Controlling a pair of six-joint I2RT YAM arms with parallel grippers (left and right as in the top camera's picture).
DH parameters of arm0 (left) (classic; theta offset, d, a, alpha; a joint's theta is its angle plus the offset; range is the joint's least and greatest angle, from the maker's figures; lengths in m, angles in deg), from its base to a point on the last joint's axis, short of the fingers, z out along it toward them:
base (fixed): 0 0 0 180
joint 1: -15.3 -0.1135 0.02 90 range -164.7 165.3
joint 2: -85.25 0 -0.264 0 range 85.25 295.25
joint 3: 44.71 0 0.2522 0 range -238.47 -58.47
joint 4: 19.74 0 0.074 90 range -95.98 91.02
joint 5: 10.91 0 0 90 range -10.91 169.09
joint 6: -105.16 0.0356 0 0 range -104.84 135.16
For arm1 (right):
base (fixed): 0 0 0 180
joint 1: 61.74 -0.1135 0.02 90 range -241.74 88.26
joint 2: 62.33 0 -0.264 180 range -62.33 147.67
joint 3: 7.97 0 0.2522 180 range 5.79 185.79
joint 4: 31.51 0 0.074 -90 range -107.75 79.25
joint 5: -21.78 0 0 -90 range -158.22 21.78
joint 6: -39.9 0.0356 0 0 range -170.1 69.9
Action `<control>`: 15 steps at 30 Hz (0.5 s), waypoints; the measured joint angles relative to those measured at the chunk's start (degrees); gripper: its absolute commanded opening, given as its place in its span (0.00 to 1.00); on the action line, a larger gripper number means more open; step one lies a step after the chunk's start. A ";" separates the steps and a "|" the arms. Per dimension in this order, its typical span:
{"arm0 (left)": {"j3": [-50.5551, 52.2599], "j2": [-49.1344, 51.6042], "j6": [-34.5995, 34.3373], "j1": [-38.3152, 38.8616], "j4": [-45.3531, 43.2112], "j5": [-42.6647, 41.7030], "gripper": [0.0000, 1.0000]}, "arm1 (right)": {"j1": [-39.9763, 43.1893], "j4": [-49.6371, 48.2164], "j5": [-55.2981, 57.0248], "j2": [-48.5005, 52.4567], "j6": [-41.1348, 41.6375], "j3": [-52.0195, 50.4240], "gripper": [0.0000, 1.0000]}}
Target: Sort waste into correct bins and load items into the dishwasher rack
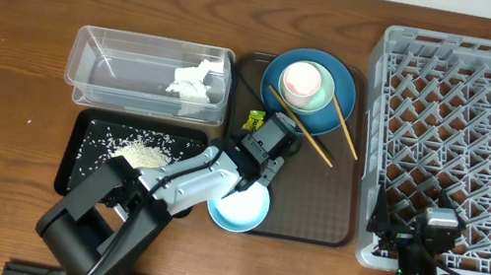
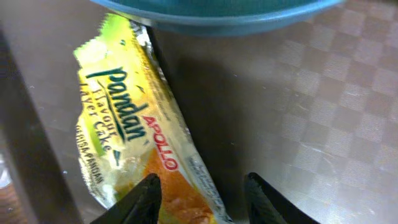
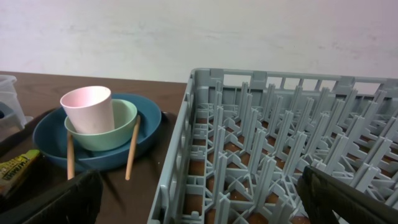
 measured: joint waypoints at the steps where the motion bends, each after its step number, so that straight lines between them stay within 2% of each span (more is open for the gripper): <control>1: 0.00 -0.07 -0.24 0.00 -0.02 0.31 0.50 | 0.00 0.00 0.00 0.00 0.00 0.00 0.99; 4: 0.00 -1.38 -1.33 0.00 0.02 0.68 0.50 | 0.00 0.00 0.00 0.00 0.00 0.00 0.99; 10: -0.02 -12.28 -3.63 -0.09 0.35 1.33 0.50 | 0.00 0.00 0.00 0.00 0.02 0.00 0.99; 15: -0.28 -17.00 -6.25 -1.29 4.83 1.57 0.51 | 0.00 0.00 0.00 0.00 0.00 0.00 0.99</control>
